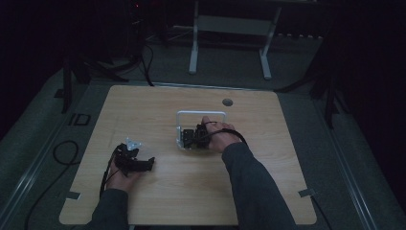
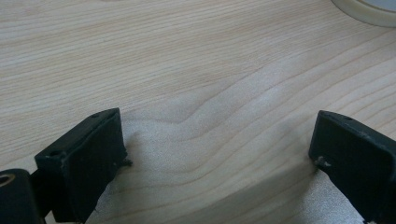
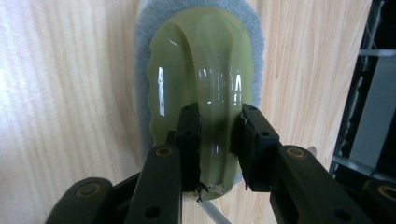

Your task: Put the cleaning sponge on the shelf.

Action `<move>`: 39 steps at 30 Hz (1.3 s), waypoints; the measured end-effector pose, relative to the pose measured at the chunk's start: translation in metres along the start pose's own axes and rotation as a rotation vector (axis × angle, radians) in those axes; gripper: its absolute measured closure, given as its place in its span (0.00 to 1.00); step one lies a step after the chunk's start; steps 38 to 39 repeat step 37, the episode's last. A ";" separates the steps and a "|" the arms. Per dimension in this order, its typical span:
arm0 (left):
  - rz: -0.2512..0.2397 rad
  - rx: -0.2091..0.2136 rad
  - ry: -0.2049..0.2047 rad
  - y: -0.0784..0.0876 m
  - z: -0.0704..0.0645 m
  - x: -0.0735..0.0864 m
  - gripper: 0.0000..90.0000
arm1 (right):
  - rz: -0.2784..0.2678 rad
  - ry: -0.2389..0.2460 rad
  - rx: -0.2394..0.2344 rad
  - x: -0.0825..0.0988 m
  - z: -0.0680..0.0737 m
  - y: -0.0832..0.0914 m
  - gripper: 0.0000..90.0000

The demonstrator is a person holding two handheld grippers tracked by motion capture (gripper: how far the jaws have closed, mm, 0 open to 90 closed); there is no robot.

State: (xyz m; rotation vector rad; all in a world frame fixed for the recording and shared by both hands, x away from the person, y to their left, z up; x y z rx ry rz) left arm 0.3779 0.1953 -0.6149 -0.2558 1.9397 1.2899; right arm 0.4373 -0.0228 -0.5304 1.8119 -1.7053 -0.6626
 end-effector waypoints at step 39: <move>0.002 0.002 -0.001 0.000 0.000 0.000 0.04 | -0.126 -0.243 0.018 0.003 -0.005 0.040 0.56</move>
Point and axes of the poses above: each handheld gripper's, and its own axes: y roughly backward along the jaws, x roughly out of its underside, z roughly to its left, the point moved 7 cm from there along -y, roughly forward along the jaws, and after that the axes turned 14 degrees about x, right-handed, at the moved point
